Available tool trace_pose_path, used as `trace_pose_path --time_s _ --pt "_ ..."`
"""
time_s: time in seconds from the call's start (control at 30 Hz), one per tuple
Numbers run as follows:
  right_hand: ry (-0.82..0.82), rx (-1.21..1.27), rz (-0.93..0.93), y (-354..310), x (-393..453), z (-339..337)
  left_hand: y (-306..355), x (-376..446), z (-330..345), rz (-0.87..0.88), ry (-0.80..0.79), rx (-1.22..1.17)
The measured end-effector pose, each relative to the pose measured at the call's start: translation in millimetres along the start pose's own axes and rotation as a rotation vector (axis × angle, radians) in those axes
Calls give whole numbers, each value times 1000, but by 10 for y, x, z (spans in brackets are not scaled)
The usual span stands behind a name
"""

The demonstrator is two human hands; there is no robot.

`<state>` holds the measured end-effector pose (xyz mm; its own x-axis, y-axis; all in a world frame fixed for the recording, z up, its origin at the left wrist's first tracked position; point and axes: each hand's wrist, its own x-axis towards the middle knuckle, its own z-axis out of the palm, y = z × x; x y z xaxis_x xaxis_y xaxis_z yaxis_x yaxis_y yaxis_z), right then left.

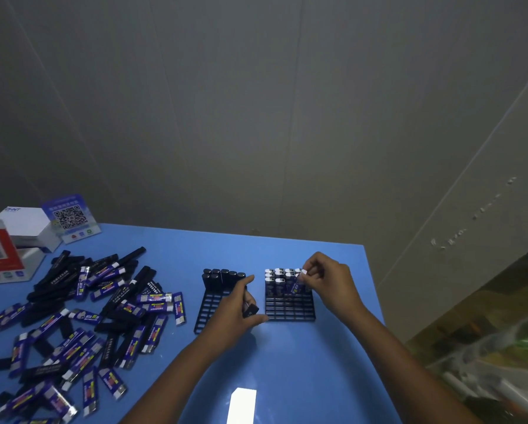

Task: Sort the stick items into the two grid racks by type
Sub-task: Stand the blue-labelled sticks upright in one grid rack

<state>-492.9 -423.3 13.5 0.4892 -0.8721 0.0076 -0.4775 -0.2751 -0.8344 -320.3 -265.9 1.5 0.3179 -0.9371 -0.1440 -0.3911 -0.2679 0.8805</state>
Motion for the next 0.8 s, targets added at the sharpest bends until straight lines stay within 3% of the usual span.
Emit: trace_pose_path --time_s 0.37,0.8 --pt "-51 -245 -67 212 185 164 -53 137 13 6 47 -84" --pt "-125 -344 -153 314 232 317 -80 215 -13 -5 88 -77"
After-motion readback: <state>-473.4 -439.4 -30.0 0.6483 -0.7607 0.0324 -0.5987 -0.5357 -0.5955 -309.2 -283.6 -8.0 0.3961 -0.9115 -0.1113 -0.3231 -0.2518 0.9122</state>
